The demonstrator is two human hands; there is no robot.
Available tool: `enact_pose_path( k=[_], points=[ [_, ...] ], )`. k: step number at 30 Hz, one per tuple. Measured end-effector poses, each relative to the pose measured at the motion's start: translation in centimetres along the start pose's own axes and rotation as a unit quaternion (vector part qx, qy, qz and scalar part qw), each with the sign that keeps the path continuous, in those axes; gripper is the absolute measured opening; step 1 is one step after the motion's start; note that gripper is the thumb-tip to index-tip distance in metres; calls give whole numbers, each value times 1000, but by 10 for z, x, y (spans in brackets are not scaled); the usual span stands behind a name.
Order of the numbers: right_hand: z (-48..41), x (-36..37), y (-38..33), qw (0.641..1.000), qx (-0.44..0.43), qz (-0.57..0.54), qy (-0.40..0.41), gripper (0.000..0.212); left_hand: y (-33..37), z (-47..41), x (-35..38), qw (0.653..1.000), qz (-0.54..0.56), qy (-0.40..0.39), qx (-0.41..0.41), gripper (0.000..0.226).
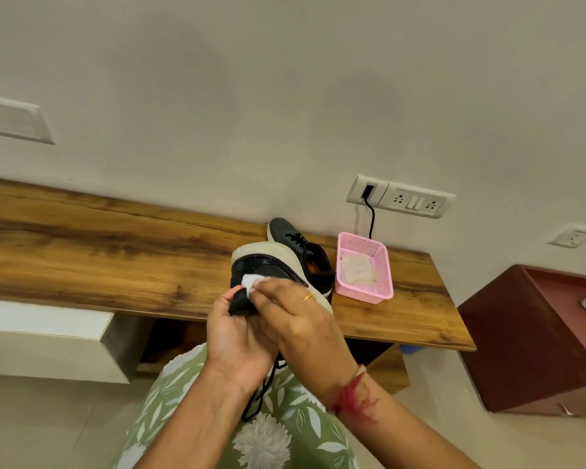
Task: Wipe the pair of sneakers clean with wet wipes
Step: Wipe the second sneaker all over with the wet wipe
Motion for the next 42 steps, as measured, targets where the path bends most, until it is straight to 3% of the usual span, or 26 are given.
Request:
enact_pose_path(
  k=[3,7,11,16,20,24,30,33,37,42],
  points=[
    [1,-2,6,1000,-2,26,-3,27,1,-3,0,1000,-17,0,-2,36],
    [-11,-4,27,992,122,30,28,36,-1,-5,6,1000,-24,-2,8,42],
    [0,0,-2,1000,7,12,7,28,5,-7,2,1000,4,1,11,39],
    [-13,1,25,997,57,41,17,32,3,-6,-1,1000,-15,17,17,43],
    [-2,8,2,998,-53,2,-20,28,9,-8,-4,1000,16,20,13,35],
    [-16,8,21,999,36,20,-1,30,7,-9,-2,999,-13,25,25,41],
    [-9,7,5,997,-61,54,-5,28,9,-10,-7,1000,-4,21,21,37],
    [-19,8,30,998,4,65,-5,34,6,-9,-3,999,-24,11,22,43],
    [-20,3,39,992,114,-20,52,37,3,-9,-2,1000,-17,5,11,49],
    [-13,5,10,999,42,16,5,31,6,-5,-2,999,-18,15,24,42]
  ],
)
Point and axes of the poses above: each hand's wrist, its own z-axis away from the middle knuckle, its own x-axis out of the palm, y = z × x, the point moved 4 cm from there along -z, towards the middle knuckle, and after that the axes turned 14 degrees about z, right-handed, at the moved point
